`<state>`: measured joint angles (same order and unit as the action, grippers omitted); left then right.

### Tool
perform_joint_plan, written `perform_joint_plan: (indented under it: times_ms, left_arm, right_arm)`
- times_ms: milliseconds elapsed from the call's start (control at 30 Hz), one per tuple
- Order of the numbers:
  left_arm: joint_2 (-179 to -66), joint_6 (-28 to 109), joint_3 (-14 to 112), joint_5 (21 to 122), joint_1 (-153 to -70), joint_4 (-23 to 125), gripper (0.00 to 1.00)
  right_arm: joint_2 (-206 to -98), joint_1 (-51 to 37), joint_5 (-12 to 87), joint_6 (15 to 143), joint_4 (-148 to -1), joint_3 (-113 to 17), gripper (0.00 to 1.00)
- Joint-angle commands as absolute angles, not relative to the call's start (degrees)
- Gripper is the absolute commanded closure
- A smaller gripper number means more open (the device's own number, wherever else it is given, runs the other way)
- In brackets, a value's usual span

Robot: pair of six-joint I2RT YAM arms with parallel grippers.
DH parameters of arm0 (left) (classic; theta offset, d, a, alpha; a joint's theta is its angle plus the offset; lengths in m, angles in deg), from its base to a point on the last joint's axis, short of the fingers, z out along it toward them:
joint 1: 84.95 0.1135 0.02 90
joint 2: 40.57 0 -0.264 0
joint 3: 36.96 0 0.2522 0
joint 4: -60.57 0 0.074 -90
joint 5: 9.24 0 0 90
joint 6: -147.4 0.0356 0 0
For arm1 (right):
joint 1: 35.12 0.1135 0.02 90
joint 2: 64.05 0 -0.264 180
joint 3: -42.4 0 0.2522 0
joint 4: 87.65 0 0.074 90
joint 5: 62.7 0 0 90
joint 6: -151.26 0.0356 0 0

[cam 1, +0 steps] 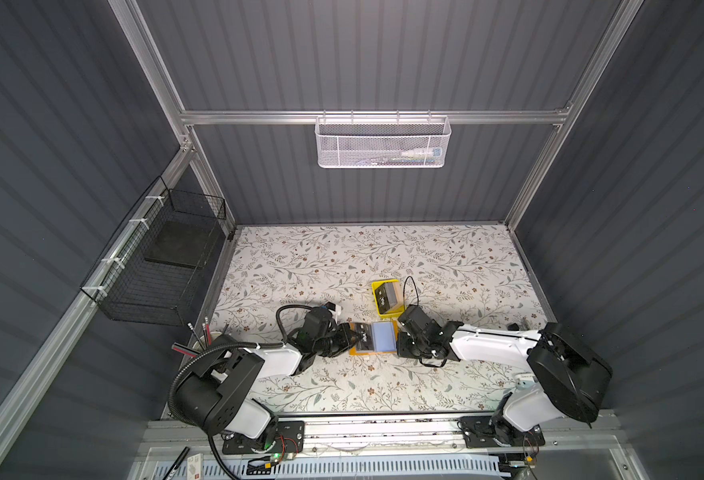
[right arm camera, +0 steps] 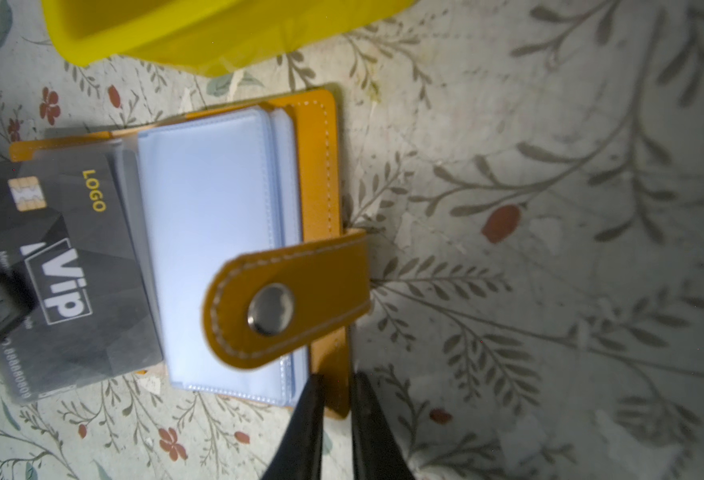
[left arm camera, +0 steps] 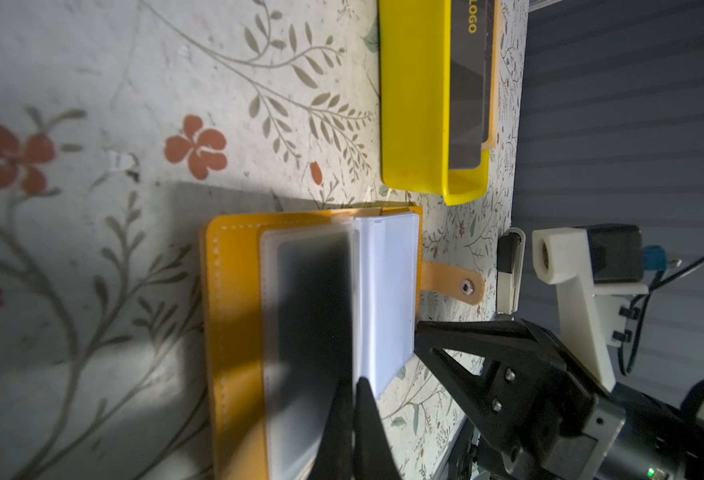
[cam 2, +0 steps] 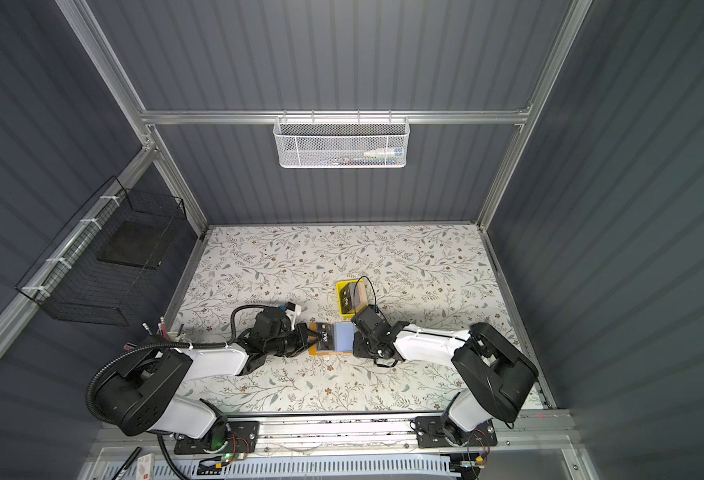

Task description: Put the credit cards into the card holder

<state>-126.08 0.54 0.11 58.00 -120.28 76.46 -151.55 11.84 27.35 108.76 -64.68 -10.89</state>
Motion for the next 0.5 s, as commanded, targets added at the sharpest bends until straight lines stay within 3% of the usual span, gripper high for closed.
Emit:
perform_joint_plan:
  times_ms: [0, 467]
  left_arm:
    - [-127.6, 0.1, 0.3, 56.5, -120.5, 79.5, 1.0]
    - [-132.6, -4.4, -2.2, 53.4, -120.5, 90.6, 1.0]
  right_arm:
    - [-152.9, 12.2, 26.0, 108.5, -64.3, -10.5, 0.84]
    - [-153.2, 12.2, 26.0, 108.6, -64.4, -10.6, 0.84]
